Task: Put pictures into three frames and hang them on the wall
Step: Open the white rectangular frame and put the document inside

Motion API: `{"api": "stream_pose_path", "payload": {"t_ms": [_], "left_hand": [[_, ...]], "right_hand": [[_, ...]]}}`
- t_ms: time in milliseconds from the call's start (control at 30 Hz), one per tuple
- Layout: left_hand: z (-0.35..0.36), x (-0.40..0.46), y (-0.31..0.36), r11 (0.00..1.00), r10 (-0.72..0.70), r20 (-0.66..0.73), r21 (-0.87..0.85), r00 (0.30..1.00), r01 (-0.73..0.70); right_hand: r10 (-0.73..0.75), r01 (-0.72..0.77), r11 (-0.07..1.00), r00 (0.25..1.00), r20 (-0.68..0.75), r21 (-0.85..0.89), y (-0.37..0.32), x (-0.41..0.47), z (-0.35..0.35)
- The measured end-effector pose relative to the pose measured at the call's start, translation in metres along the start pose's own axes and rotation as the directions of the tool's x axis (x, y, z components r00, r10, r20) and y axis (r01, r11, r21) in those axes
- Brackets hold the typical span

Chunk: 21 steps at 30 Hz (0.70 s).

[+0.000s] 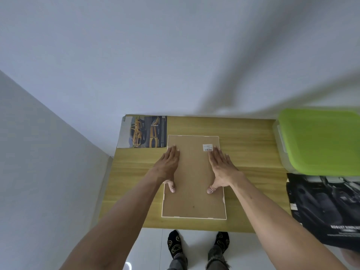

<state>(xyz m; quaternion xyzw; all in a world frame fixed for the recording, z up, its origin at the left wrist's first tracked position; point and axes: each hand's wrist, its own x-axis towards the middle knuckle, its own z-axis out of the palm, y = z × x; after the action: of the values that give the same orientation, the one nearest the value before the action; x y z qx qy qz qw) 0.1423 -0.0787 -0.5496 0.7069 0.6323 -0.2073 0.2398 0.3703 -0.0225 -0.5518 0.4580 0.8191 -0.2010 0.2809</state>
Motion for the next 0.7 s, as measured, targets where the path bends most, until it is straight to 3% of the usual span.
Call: {"api": "stream_pose_path", "payload": {"t_ms": [267, 467, 533, 600, 700], "left_hand": [[-0.001, 0.008, -0.003, 0.999, 0.048, 0.043, 0.024, 0.998, -0.049], [-0.005, 0.007, 0.005, 1.0, 0.004, 0.078, -0.007, 0.997, -0.003], [-0.004, 0.004, 0.005, 0.998, -0.002, 0.069, -0.06, 0.998, 0.007], [0.0, -0.001, 0.004, 0.989, -0.015, 0.057, -0.148, 0.998, 0.023], [0.013, -0.01, 0.004, 0.913, -0.084, -0.013, -0.403, 0.996, 0.072]], "right_hand": [[-0.03, 0.032, 0.994, 0.999, 0.016, -0.109, 0.003, 0.01, -0.001], [-0.028, 0.027, 0.999, 0.999, -0.018, -0.032, 0.007, 0.007, 0.0], [-0.027, 0.03, 0.998, 0.998, -0.054, 0.056, 0.008, 0.001, 0.003], [-0.001, 0.019, 0.962, 0.998, -0.068, 0.273, 0.009, -0.008, 0.013], [0.098, -0.018, 0.778, 0.991, -0.093, 0.629, 0.004, -0.024, 0.036]]}}
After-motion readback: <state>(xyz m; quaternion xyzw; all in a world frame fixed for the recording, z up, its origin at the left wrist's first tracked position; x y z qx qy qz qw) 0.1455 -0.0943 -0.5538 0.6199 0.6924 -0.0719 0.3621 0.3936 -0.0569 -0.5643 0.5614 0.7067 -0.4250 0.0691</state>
